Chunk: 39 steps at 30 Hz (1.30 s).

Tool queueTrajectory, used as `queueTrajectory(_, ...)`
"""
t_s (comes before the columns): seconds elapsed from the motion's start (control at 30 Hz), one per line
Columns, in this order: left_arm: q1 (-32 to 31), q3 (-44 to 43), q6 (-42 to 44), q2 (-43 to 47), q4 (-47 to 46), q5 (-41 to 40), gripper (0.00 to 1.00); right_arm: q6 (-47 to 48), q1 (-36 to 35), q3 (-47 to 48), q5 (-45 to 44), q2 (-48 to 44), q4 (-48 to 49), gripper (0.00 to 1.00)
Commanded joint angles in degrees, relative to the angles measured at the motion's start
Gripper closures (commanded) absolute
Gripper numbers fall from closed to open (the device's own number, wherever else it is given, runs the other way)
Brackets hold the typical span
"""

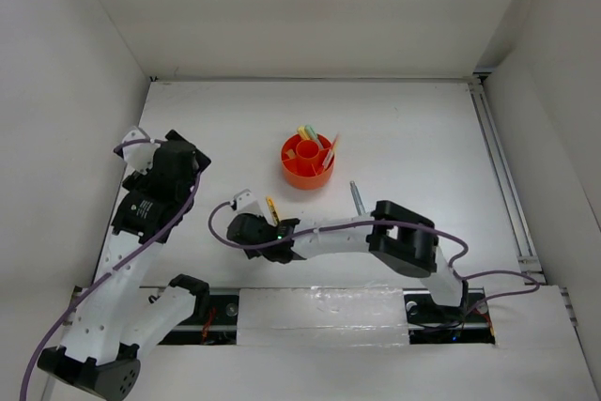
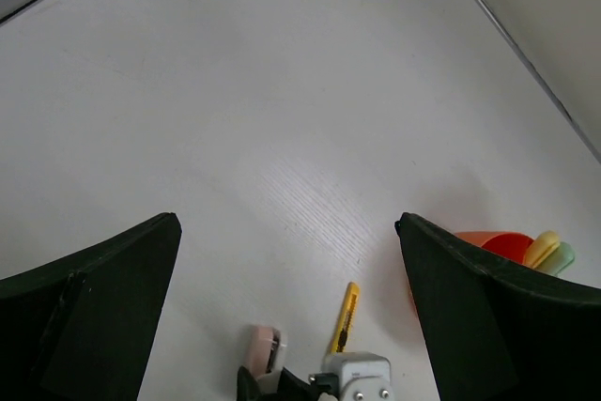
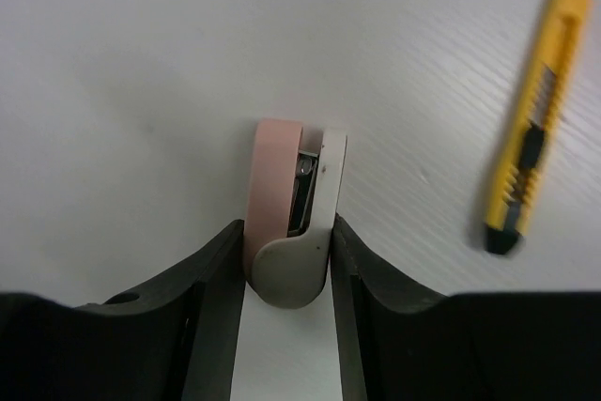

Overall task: Sort the stationery into containers
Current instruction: Pick up the stapler from the center of the board.

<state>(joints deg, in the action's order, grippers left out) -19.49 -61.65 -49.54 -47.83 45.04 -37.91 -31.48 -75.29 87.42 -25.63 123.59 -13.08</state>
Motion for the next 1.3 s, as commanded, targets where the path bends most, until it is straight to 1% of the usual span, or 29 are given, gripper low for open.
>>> queueTrajectory(0.0,0.15,0.39,2.77,1.86,-3.98,3.01,0.00,1.25,1.89,-7.77,0.05,-9.13,4.63,1.00)
queueTrajectory(0.03,0.15,1.08,3.65,1.87,-5.30,4.58,0.00,2.29,2.42,-9.79,0.05,-11.42,5.77,1.00)
queueTrajectory(0.07,0.15,1.96,4.79,3.43,-6.79,6.60,0.00,5.18,2.42,-13.81,0.05,-16.14,8.22,1.00)
queueTrajectory(0.1,0.15,2.58,5.93,4.06,-8.46,12.02,0.00,6.60,2.42,-15.68,-0.65,-18.54,9.03,1.00)
queueTrajectory(0.13,0.15,3.46,7.51,4.67,-11.95,15.12,0.00,8.09,2.42,-17.44,-1.17,-20.91,9.73,1.00)
queueTrajectory(0.17,0.15,5.29,7.53,5.20,-13.64,18.11,0.00,9.59,2.42,-20.85,-1.18,-25.72,10.35,1.00)
queueTrajectory(0.2,0.15,6.44,7.53,6.34,-15.49,24.05,0.00,11.43,2.42,-22.54,-1.88,-28.29,10.88,1.00)
queueTrajectory(0.23,0.15,7.76,7.53,6.87,-19.94,27.33,0.00,12.05,2.42,-24.29,-1.88,-30.84,11.49,1.00)
queueTrajectory(0.27,0.15,10.90,7.53,7.49,-22.51,30.58,0.00,12.84,3.12,-27.79,-1.88,-33.56,12.20,1.00)
queueTrajectory(0.3,0.15,12.33,6.66,8.10,-24.97,36.45,0.00,13.55,3.65,-29.57,-1.88,-39.07,13.33,1.00)
queueTrajectory(0.33,0.15,13.91,6.65,8.11,-30.91,39.98,0.00,14.60,3.66,-31.32,-0.93,-41.91,13.95,1.00)
queueTrajectory(0.37,0.15,15.49,6.04,8.11,-33.93,43.50,0.00,15.39,4.53,-33.00,-0.13,-44.72,14.83,1.00)
queueTrajectory(0.4,0.15,18.20,4.90,8.11,-37.01,47.02,0.00,16.10,5.58,-36.06,0.57,-50.15,15.45,1.00)
queueTrajectory(0.43,0.15,19.71,4.19,8.11,-40.52,53.58,0.00,17.06,6.28,-37.31,1.27,-52.64,16.15,1.00)
queueTrajectory(0.47,0.15,21.55,3.06,8.11,-48.73,56.86,0.00,17.77,6.99,-38.36,3.46,-55.01,16.16,1.00)
queueTrajectory(0.5,0.15,24.88,1.83,8.11,-52.73,59.51,0.00,18.30,8.13,-39.33,4.09,-57.21,17.03,1.00)
queueTrajectory(0.53,0.15,26.21,-0.54,7.59,-56.25,62.75,0.00,19.08,8.66,-40.73,4.09,-61.06,17.04,1.00)
queueTrajectory(0.57,-0.72,27.36,-1.43,6.88,-62.20,63.65,0.00,19.09,8.67,-41.27,4.96,-62.67,17.04,1.00)
queueTrajectory(0.63,-2.74,28.77,-1.44,5.83,-65.76,63.66,0.00,19.97,9.71,-41.88,5.94,-65.65,17.74,1.00)
queueTrajectory(0.67,-2.75,28.78,-1.44,4.69,-67.26,64.53,0.00,20.49,9.72,-41.89,7.16,-65.67,17.74,1.00)
queueTrajectory(0.7,-2.75,29.56,-2.22,4.16,-72.15,65.93,0.00,21.19,9.72,-41.89,7.87,-65.67,17.74,1.00)
queueTrajectory(0.73,-2.75,30.18,-3.01,3.63,-74.37,66.90,0.00,21.20,9.72,-41.19,8.48,-65.67,17.74,1.00)
queueTrajectory(0.83,-2.75,30.80,-3.55,2.14,-78.59,68.50,0.00,21.20,9.72,-40.40,9.28,-64.01,18.97,1.00)
queueTrajectory(0.97,-2.75,30.80,-3.55,2.13,-79.75,70.43,0.00,21.73,9.72,-38.99,8.23,-61.37,20.37,1.00)
queueTrajectory(1.07,-2.75,30.80,-1.80,2.13,-79.75,71.57,0.00,21.73,9.72,-37.68,8.22,-58.82,21.43,1.00)
queueTrajectory(1.17,-2.75,30.80,-0.57,0.91,-79.75,74.20,0.00,21.73,9.72,-36.18,9.54,-57.42,23.01,1.00)
queueTrajectory(1.27,-2.75,31.59,-0.03,0.90,-79.75,74.21,0.00,22.87,9.72,-34.07,9.54,-55.57,23.01,1.00)
